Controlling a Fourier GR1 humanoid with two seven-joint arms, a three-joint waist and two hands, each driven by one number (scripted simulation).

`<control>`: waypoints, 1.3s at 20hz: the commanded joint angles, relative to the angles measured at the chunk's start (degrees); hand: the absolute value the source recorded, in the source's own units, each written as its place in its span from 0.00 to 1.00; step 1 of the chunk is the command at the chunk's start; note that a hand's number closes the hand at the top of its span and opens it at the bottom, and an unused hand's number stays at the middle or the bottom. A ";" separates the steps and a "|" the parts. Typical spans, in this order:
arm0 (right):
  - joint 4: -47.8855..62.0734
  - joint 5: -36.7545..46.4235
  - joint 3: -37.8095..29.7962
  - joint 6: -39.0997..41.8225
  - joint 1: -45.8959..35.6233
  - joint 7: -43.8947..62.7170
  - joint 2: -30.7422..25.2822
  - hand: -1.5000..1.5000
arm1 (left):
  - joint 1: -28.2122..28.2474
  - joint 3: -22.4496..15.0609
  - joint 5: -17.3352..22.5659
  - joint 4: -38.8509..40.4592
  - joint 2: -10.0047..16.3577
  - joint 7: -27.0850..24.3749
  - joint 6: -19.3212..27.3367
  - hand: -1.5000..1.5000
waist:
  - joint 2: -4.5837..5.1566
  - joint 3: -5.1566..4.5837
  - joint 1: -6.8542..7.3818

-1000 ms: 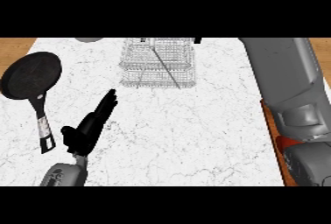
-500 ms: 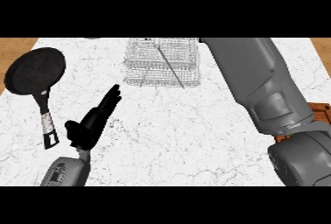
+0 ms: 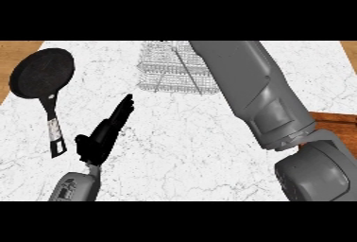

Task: Pick the cupcake from the cutting board and place it in the tiered basket

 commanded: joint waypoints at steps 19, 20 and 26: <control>1.90 -10.50 -10.77 -15.96 -2.00 7.11 -3.34 0.00 | 0.75 1.11 -0.31 0.14 -0.39 -0.34 0.81 0.50 | -0.48 -0.01 -1.37; 1.71 -9.40 -10.01 -18.21 -0.32 5.82 -3.92 0.00 | -0.63 2.68 0.86 -0.90 1.98 0.52 -0.96 0.50 | -0.54 0.01 -1.61; -1.93 -9.85 -11.60 -23.50 4.73 0.71 -11.99 0.00 | 0.64 2.76 0.22 -0.15 0.91 0.20 0.62 0.50 | -0.87 0.12 -3.21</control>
